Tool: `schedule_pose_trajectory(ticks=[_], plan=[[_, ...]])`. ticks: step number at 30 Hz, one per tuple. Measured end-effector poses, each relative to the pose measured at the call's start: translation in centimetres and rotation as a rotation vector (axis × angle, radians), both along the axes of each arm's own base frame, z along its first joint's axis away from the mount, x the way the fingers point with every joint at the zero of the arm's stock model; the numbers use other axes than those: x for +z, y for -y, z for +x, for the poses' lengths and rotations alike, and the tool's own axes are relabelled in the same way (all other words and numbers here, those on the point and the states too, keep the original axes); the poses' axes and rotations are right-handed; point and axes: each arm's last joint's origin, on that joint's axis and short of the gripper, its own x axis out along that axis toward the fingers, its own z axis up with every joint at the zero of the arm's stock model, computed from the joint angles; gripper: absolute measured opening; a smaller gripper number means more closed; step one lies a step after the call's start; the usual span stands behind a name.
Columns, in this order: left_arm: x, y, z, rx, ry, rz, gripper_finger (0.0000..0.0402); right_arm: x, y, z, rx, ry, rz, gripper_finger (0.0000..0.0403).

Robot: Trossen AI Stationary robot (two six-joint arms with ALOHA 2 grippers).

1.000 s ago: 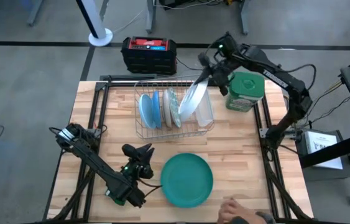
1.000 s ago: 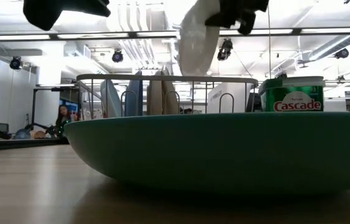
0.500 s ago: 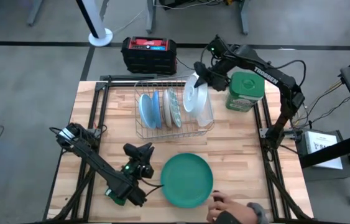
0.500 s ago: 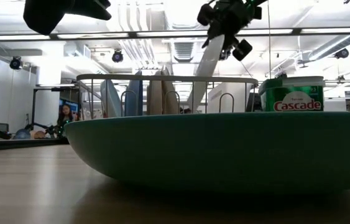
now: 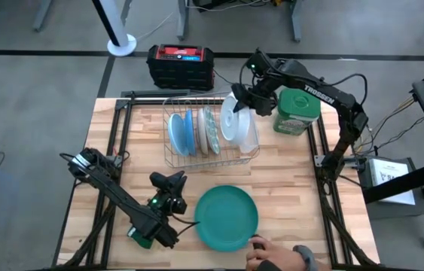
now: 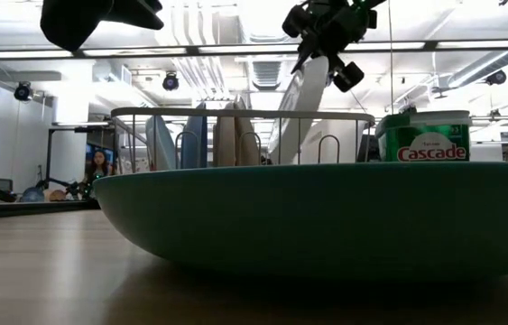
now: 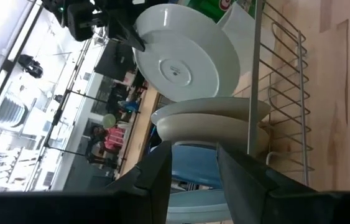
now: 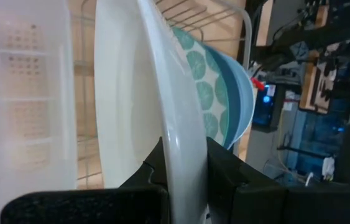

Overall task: Sort dishes
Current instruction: Put the white plate in the dish rack

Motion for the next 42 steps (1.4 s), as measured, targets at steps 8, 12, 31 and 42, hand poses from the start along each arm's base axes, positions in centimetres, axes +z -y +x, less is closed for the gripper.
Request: schedule_pose_trajectory(ticks=[8, 12, 31, 42], plan=[[0.0, -0.3, 0.2, 0.012, 0.0, 0.0, 0.0116, -1.3, 0.0, 1.5, 0.012, -0.004, -0.023, 0.0038], [0.0, -0.3, 0.2, 0.013, -0.002, -0.002, 0.0116, -2.3, 0.3, 2.2, 0.004, -0.03, -0.02, 0.0038], [0.0, -0.3, 0.2, 0.015, -0.006, -0.005, 0.0116, -4.2, 0.9, 3.3, -0.013, -0.072, 0.007, 0.0038], [-0.1, -0.3, 0.2, 0.02, -0.011, -0.014, 0.0116, -3.0, 0.6, 2.7, -0.05, -0.07, -0.028, 0.0038]])
